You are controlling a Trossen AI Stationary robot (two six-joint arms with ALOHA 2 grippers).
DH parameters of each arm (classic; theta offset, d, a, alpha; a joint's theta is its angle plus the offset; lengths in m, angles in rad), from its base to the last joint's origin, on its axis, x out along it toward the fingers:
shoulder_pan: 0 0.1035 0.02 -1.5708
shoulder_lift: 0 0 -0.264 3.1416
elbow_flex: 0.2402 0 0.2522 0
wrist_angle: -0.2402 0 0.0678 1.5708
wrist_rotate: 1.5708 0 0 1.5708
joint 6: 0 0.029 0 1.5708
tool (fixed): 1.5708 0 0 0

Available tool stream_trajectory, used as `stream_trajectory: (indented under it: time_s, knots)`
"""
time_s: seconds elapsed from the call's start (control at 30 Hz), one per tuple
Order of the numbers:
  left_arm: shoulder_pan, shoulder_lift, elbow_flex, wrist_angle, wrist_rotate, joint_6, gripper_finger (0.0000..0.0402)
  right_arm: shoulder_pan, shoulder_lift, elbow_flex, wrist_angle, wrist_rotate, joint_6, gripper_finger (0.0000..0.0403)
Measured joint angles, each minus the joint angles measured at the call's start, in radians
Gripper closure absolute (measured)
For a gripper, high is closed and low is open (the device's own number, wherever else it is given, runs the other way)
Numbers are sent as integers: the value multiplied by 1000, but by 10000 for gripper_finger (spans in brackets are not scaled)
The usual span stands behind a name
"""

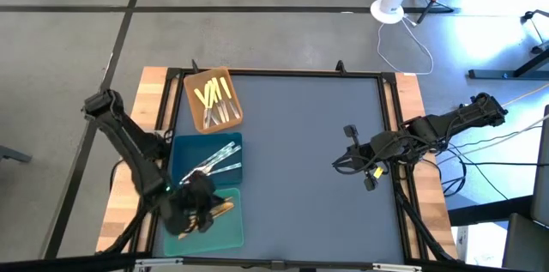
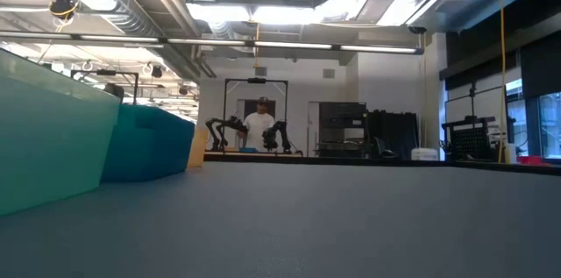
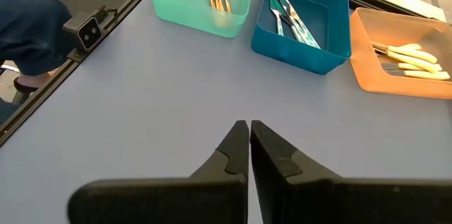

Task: Sort silverware by color (type)
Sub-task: Return to Home Position

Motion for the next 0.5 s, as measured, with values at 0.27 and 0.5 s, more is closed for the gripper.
stream_trajectory:
  time_s: [0.27, 0.5]
  knots:
    - [267, -142, 0, 224, 40, 661, 401, 0, 0, 0, 0, 0, 0, 398]
    - [486, -293, 0, 239, 140, 986, 401, 0, 0, 0, 0, 68, 0, 398]
